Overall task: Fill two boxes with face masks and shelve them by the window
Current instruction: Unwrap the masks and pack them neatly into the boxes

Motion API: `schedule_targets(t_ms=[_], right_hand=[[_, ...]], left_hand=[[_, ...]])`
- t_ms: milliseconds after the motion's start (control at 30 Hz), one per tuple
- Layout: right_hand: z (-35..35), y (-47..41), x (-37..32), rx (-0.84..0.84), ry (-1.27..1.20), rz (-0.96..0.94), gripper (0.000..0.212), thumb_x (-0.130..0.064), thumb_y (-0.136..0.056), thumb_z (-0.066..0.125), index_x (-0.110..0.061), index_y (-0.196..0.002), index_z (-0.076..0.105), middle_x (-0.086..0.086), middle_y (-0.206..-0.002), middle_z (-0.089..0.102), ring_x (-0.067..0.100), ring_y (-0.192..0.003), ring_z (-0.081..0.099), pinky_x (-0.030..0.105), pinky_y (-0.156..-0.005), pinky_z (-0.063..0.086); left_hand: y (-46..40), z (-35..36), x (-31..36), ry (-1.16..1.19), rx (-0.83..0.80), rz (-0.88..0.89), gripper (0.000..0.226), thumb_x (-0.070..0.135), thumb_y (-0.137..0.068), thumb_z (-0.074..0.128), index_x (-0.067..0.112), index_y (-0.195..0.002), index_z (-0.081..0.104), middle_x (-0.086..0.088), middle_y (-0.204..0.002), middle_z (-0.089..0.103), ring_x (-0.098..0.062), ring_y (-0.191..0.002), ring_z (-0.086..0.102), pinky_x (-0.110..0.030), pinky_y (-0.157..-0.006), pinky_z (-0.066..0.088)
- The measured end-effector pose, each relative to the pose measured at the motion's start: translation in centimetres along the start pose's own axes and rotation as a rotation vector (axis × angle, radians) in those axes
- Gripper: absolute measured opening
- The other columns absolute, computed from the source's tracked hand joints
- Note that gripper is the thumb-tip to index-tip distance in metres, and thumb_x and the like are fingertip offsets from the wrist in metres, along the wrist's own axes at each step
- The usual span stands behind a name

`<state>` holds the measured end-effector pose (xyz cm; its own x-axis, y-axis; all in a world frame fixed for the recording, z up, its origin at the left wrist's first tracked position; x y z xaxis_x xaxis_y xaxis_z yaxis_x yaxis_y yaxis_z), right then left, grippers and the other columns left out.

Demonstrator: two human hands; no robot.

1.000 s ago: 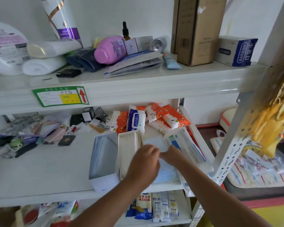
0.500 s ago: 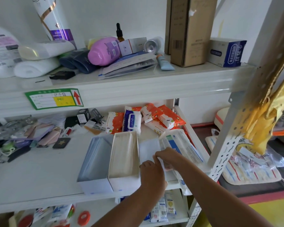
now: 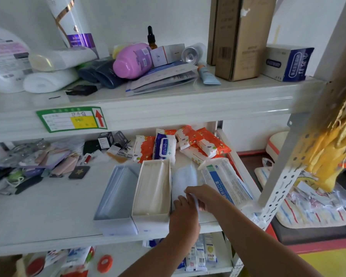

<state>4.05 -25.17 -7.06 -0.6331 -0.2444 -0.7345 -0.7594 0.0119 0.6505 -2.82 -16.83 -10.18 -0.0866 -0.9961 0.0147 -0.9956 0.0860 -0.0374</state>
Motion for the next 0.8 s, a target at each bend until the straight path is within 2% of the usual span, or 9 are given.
schedule_targets(t_ms=[67,133,267,333,433,567,667,733,800], right_hand=[[0.2,0.2,0.0,0.023,0.025,-0.006,0.022,-0.027,-0.074,0.070,-0.012,-0.065,0.057,0.006,-0.057,0.048,0.016,-0.050,0.045,0.024,-0.054,0.039],[0.3,0.4,-0.1,-0.001,-0.019,0.001,0.022,-0.027,-0.074,0.068,-0.013,-0.067,0.053,0.006,-0.058,0.045,0.017,-0.051,0.043,0.026,-0.055,0.037],[0.2,1.1,-0.8,-0.063,-0.170,0.004,0.029,-0.032,-0.078,0.070,-0.013,-0.093,0.056,0.008,-0.097,0.059,0.023,-0.087,0.060,0.037,-0.083,0.049],[-0.1,1.5,-1.0,-0.078,-0.206,-0.005,0.033,-0.039,-0.078,0.074,-0.018,-0.089,0.051,0.006,-0.099,0.056,0.025,-0.094,0.058,0.042,-0.093,0.046],[-0.6,1.7,-1.5,-0.133,-0.256,0.000,0.037,-0.040,-0.076,0.076,-0.021,-0.088,0.047,0.004,-0.099,0.053,0.027,-0.105,0.051,0.047,-0.107,0.036],[-0.9,2.1,-2.9,-0.031,-0.203,-0.052,0.023,-0.025,-0.083,0.066,-0.014,-0.097,0.051,0.006,-0.104,0.058,0.022,-0.103,0.055,0.045,-0.102,0.042],[-0.9,2.4,-5.2,0.064,-0.153,-0.091,0.025,-0.027,-0.088,0.060,-0.014,-0.108,0.053,0.007,-0.105,0.060,0.020,-0.102,0.058,0.041,-0.102,0.046],[-0.6,3.0,-7.0,0.108,-0.106,-0.085,0.031,-0.030,-0.091,0.057,-0.015,-0.118,0.048,0.006,-0.113,0.059,0.025,-0.109,0.057,0.041,-0.103,0.046],[0.1,4.1,-8.6,0.100,-0.059,-0.131,0.023,-0.026,-0.097,0.052,-0.014,-0.115,0.044,0.004,-0.112,0.053,0.023,-0.111,0.054,0.035,-0.107,0.042]], left_hand=[[-0.3,0.4,-0.3,0.033,0.071,0.037,0.087,0.035,-0.024,0.092,0.002,-0.101,0.071,-0.009,-0.066,0.061,-0.018,-0.055,0.061,-0.025,-0.039,0.050],[-0.7,0.2,-0.4,0.052,0.094,0.059,0.079,0.029,-0.028,0.091,0.002,-0.100,0.072,-0.005,-0.062,0.060,-0.014,-0.052,0.059,-0.022,-0.041,0.050],[-1.6,0.4,-0.4,0.130,0.143,0.050,0.052,0.019,-0.044,0.090,0.005,-0.091,0.073,-0.001,-0.057,0.061,-0.010,-0.046,0.058,-0.018,-0.041,0.049],[-1.5,-0.5,-0.3,0.218,0.156,0.072,0.041,0.024,-0.066,0.084,0.008,-0.101,0.070,-0.001,-0.069,0.067,-0.010,-0.056,0.064,-0.018,-0.049,0.054],[-1.9,-1.5,0.0,0.384,0.172,0.061,0.036,0.026,-0.099,0.046,0.010,-0.131,0.049,-0.004,-0.110,0.067,-0.014,-0.098,0.066,-0.023,-0.086,0.055],[-2.6,-3.0,-0.1,0.433,0.250,0.067,0.038,0.031,-0.100,0.044,0.015,-0.135,0.044,-0.001,-0.120,0.064,-0.014,-0.107,0.063,-0.025,-0.095,0.051],[-3.9,-4.9,-0.6,0.498,0.241,0.067,0.045,0.035,-0.094,0.053,0.018,-0.135,0.044,-0.003,-0.121,0.063,-0.018,-0.108,0.062,-0.032,-0.094,0.053],[-4.5,-6.6,-1.3,0.507,0.185,0.089,0.054,0.044,-0.088,0.057,0.020,-0.134,0.043,-0.005,-0.126,0.059,-0.023,-0.115,0.059,-0.037,-0.098,0.050],[-4.8,-8.5,-2.6,0.603,0.073,0.052,0.061,0.043,-0.084,0.063,0.018,-0.136,0.043,-0.007,-0.133,0.052,-0.026,-0.122,0.051,-0.037,-0.103,0.042]])
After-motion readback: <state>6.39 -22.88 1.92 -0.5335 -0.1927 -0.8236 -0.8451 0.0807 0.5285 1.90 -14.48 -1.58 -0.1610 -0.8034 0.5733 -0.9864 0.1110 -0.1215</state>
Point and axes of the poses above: each hand's wrist, its own y-axis away from the middle knuckle, its own z-axis out of the palm, x = y × z, the point moved 1 cm from there along -y, towards the middle knuckle
